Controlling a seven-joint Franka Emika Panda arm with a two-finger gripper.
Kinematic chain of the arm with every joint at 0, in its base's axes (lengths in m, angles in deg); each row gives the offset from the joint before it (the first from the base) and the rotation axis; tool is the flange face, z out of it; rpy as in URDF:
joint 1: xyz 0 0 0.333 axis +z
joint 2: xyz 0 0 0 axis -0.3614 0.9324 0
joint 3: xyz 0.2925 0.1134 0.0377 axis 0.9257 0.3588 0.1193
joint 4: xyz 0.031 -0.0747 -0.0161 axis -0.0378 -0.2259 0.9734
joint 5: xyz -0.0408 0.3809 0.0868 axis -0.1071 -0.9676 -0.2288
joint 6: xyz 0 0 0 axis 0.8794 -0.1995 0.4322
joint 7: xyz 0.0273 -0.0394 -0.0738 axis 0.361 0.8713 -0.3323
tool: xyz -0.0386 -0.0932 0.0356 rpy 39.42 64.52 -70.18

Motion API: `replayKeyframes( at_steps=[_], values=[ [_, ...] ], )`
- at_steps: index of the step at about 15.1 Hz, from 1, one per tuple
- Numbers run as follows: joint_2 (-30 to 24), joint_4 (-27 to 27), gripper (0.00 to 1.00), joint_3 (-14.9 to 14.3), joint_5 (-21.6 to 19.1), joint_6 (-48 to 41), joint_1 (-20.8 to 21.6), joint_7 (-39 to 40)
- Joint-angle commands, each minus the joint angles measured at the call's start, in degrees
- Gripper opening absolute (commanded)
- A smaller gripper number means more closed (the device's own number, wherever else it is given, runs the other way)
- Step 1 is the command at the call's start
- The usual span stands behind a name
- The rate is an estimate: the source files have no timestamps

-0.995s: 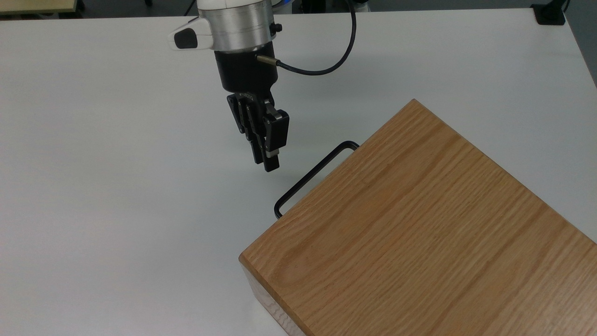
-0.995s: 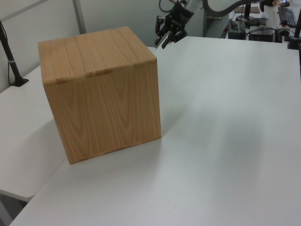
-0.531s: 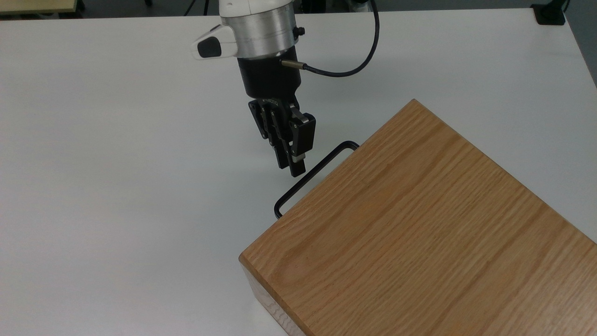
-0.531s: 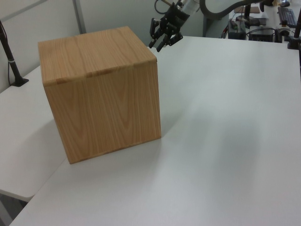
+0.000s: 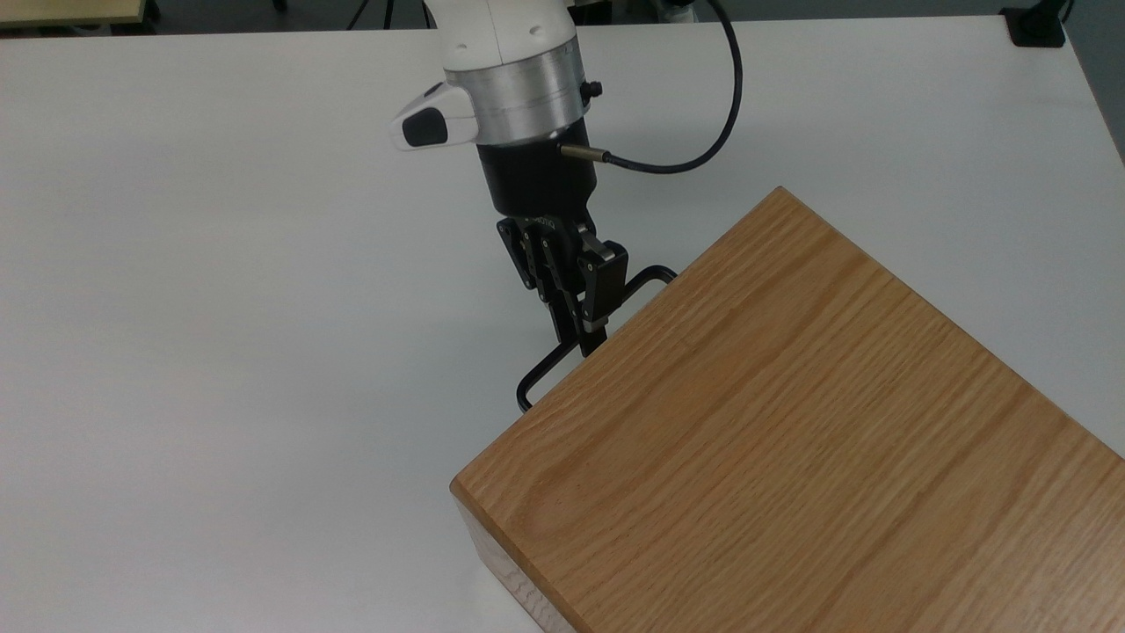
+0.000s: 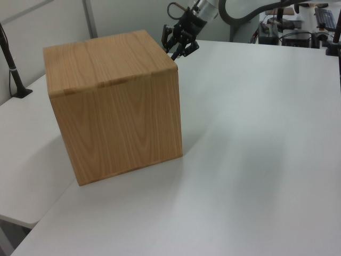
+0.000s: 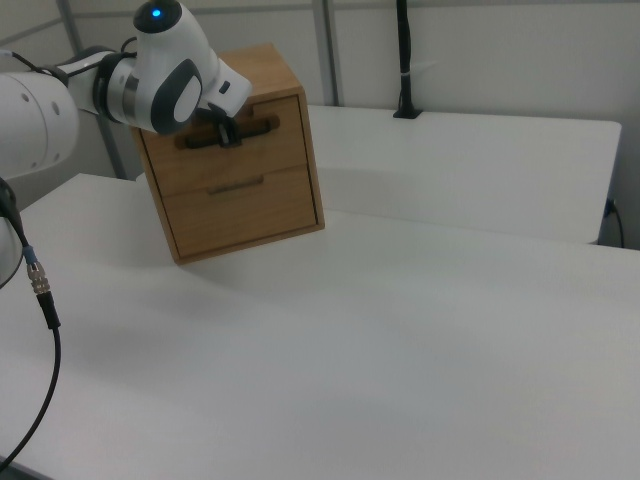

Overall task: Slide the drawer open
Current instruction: 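Lower the gripper onto the black handle and close it around the bar, then pull the gripped handle away from the cabinet, sliding the drawer out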

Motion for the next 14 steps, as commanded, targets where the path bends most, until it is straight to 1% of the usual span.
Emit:
replayKeyframes(
  at_steps=[1,3,4,8,11,12,14],
  values=[
    [1.7,0.8,0.22,0.8,1.9,0.6,-0.4,-0.4],
    [1.6,0.8,0.1,0.8,2.1,0.5,-0.6,-0.3],
    [1.3,0.5,0.08,0.8,2.2,0.4,-0.8,0.0],
    [-0.3,-1.2,0.08,0.8,2.3,-0.2,-1.7,1.4],
    [-3.2,-4.1,0.08,0.8,2.2,-0.6,-2.8,2.9],
    [-4.2,-5.3,0.08,0.9,2.1,-1.8,-3.7,3.8],
    [-5.3,-5.5,0.08,0.9,1.5,-5.1,-4.9,5.8]
  ],
)
